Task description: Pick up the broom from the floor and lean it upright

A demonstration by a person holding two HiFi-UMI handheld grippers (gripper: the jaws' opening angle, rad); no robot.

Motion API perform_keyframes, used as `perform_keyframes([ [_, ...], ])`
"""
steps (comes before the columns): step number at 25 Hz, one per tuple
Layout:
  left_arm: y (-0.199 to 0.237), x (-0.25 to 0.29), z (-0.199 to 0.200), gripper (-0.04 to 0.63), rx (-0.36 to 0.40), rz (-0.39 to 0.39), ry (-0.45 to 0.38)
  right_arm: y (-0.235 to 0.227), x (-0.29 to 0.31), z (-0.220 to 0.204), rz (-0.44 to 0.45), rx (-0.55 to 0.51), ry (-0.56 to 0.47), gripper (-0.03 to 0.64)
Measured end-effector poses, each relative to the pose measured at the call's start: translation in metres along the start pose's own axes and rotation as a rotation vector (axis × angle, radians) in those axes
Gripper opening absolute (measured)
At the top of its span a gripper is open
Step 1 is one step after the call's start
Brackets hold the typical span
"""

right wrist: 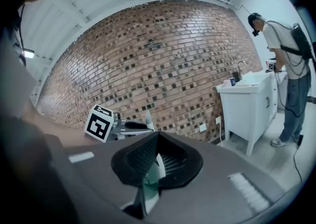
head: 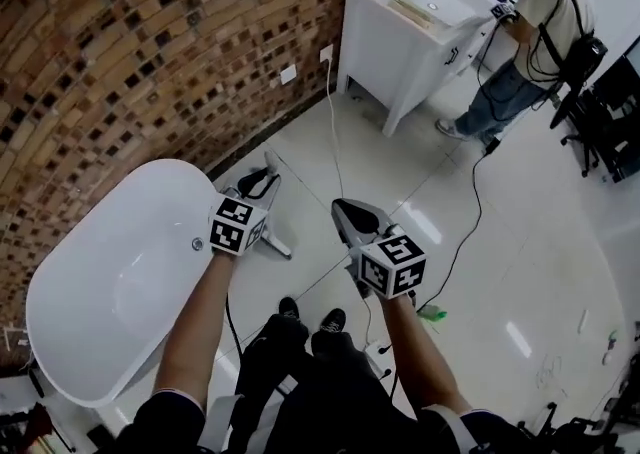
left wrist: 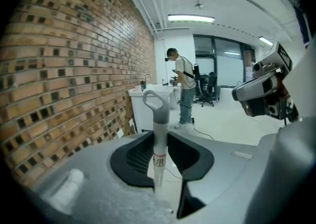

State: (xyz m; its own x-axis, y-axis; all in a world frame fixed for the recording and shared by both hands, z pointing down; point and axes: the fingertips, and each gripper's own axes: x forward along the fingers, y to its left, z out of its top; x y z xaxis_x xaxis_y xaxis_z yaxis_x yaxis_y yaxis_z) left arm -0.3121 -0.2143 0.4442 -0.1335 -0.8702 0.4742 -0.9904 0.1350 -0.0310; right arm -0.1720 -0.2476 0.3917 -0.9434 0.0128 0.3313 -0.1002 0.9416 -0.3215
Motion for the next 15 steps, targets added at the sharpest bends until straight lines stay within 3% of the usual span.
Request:
perform_keyframes([
  [7,0.097,-0.004,-0.016,0.095,-0.231,0.14,-0.021,0.012,0.106,0.04,0.108,-0.059,0.039,0.003],
  [15,0.202,0.007,-0.014,0.096,-0.373,0.248,-0.087,0.027,0.206,0.083,0.212,-0.153,0.079,0.003],
])
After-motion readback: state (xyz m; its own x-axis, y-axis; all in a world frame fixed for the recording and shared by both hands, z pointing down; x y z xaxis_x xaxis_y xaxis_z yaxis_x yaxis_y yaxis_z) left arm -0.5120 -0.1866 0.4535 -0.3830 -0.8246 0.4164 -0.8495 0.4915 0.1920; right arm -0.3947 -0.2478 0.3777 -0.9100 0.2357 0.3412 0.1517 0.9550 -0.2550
